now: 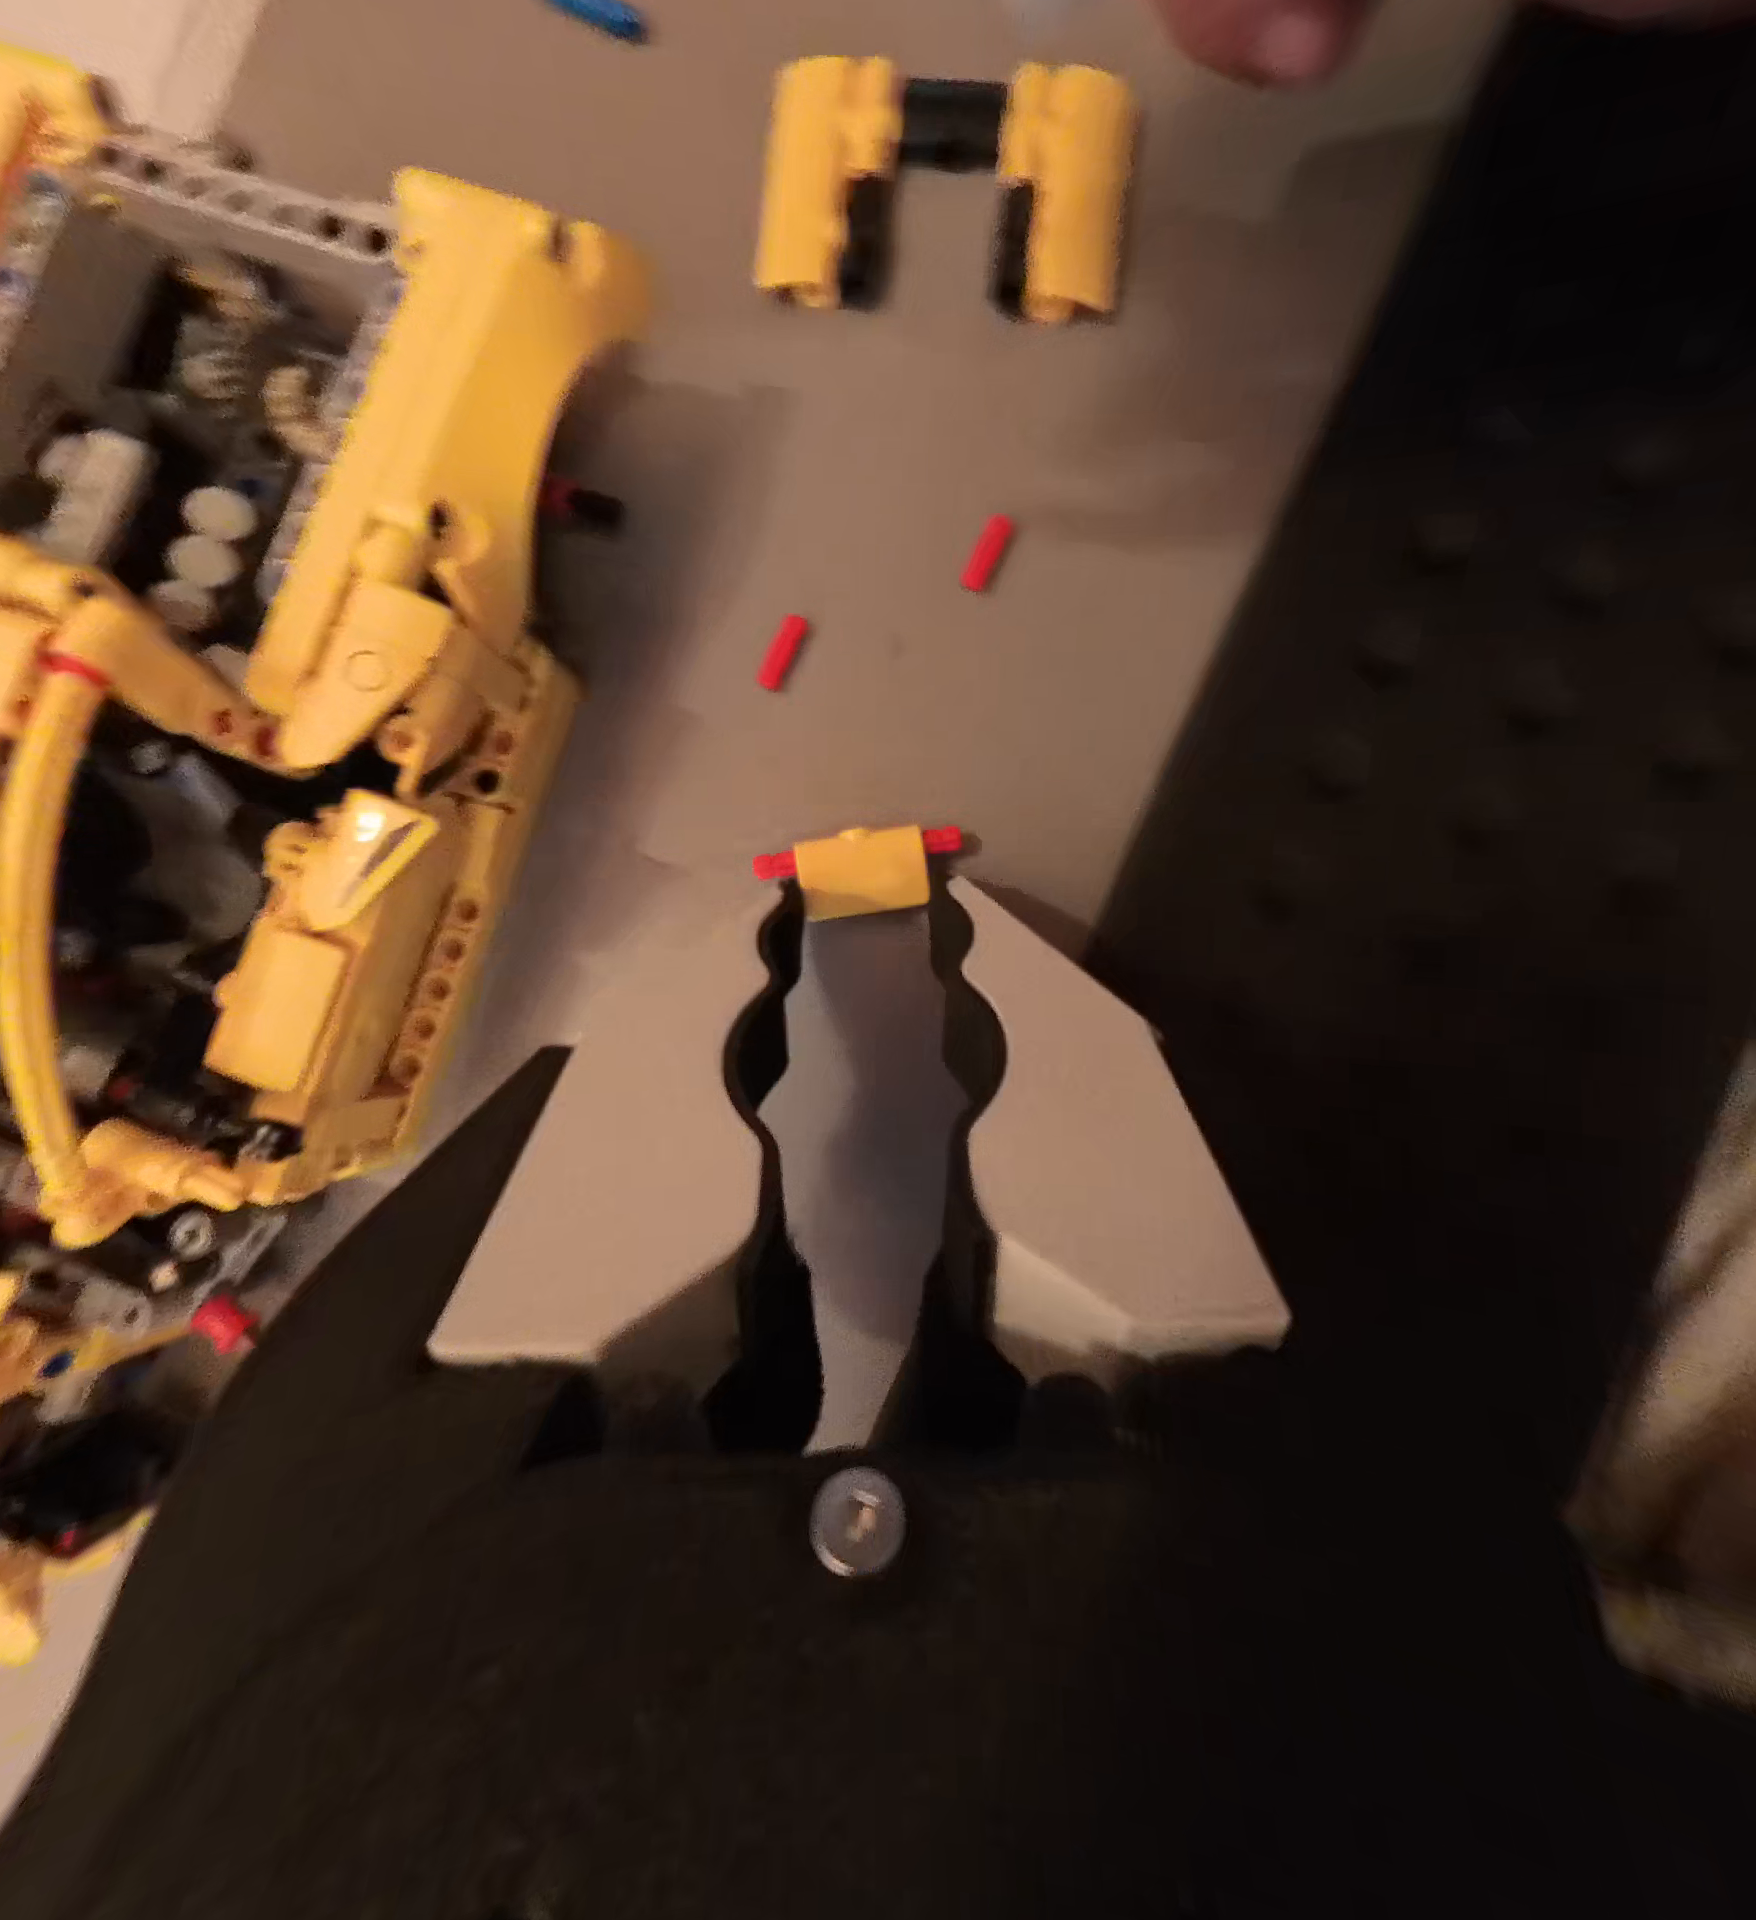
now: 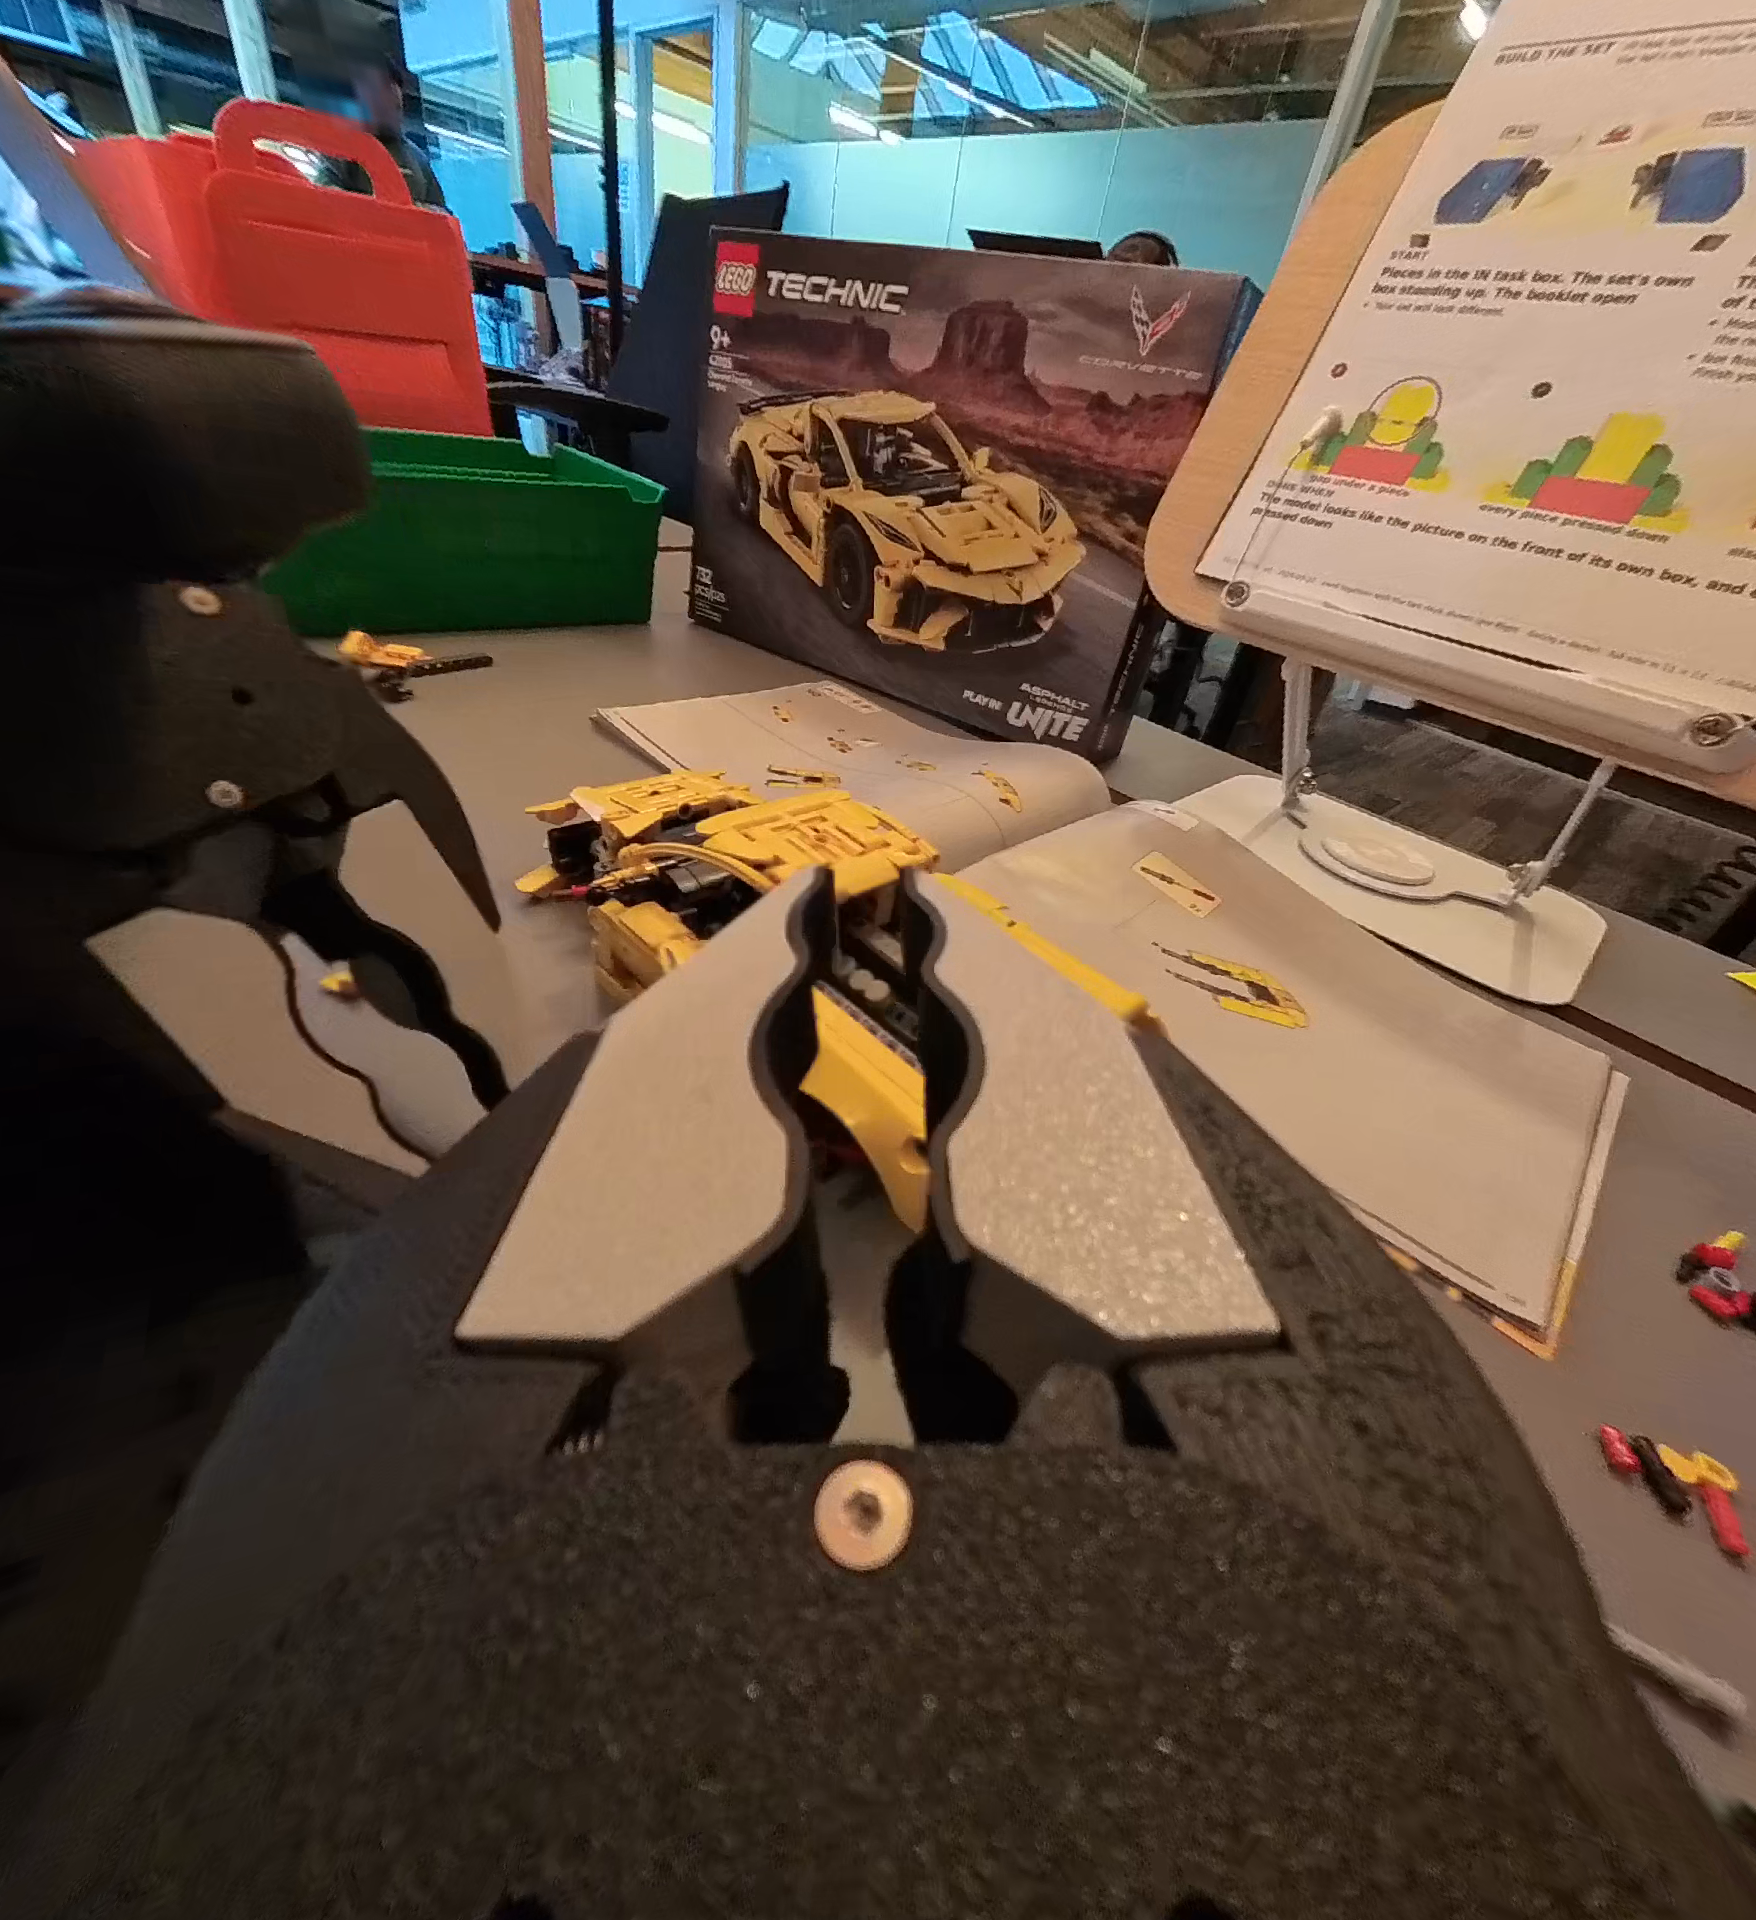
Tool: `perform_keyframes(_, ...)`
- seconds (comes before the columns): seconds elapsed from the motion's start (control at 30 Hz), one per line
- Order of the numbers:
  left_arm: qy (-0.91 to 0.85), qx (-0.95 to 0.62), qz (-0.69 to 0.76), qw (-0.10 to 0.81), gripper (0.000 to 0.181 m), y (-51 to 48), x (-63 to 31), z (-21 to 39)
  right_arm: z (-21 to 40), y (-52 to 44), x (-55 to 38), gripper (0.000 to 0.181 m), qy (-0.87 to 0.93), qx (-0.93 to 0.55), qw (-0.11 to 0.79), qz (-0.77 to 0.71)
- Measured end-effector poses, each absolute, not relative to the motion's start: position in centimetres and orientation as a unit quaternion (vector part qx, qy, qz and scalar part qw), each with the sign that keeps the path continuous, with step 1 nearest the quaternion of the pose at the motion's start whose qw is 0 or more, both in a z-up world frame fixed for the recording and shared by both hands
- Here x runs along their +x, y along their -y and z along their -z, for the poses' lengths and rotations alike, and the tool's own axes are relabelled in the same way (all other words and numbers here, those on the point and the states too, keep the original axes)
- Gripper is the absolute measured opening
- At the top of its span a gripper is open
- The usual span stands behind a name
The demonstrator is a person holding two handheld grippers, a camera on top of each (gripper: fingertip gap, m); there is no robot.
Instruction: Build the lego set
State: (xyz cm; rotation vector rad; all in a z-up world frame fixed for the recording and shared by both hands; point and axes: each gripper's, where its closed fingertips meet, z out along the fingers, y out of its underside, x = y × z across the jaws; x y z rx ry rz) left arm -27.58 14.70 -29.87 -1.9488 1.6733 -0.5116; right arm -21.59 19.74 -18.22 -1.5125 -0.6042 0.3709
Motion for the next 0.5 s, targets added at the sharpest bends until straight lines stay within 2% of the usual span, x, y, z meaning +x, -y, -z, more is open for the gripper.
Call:
perform_keyframes(0.17,-0.659,-0.65,0.348,0.148,0.024,-11.7,-29.3,28.8,18.9,-18.8,-23.6,0.023,0.279,-0.678,0.631,-0.253)
perform_keyframes(0.3,-0.632,-0.585,0.499,0.098,0.024,-10.1,-29.9,24.7,18.9,-16.1,-26.9,0.038,0.33,-0.652,0.583,-0.355)
perform_keyframes(0.37,-0.64,-0.56,0.522,0.063,0.024,-9.5,-31.0,24.3,19.2,-14.9,-28.4,0.042,0.369,-0.637,0.566,-0.372)
perform_keyframes(0.5,-0.69,-0.54,0.481,-0.035,0.024,-8.0,-34.2,26.8,19.7,-14.2,-30.0,0.048,0.412,-0.618,0.56,-0.368)
